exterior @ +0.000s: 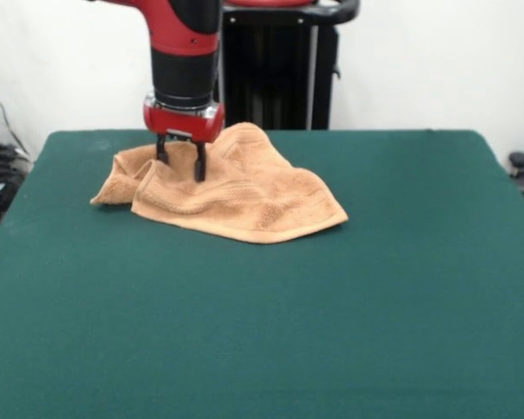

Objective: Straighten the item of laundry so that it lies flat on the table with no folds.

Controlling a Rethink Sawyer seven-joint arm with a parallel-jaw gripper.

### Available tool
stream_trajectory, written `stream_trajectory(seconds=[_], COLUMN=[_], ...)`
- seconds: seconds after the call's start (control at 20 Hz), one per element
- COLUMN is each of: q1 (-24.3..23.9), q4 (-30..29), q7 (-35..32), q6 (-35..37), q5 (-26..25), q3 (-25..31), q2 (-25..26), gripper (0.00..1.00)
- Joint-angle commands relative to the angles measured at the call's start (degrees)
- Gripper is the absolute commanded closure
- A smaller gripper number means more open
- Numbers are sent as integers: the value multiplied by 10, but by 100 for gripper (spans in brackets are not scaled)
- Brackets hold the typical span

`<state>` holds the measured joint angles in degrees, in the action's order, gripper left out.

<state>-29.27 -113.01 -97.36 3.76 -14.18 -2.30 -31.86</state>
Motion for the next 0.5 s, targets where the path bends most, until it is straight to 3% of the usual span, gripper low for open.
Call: stream_trajectory(seconds=[0.05,0.5], q1=[16,17], q4=[-55,-52], q7=[-94,-82], q6=[-38,-13], q5=[-14,-8], q3=[47,45], q2=[61,39], gripper=[0,0])
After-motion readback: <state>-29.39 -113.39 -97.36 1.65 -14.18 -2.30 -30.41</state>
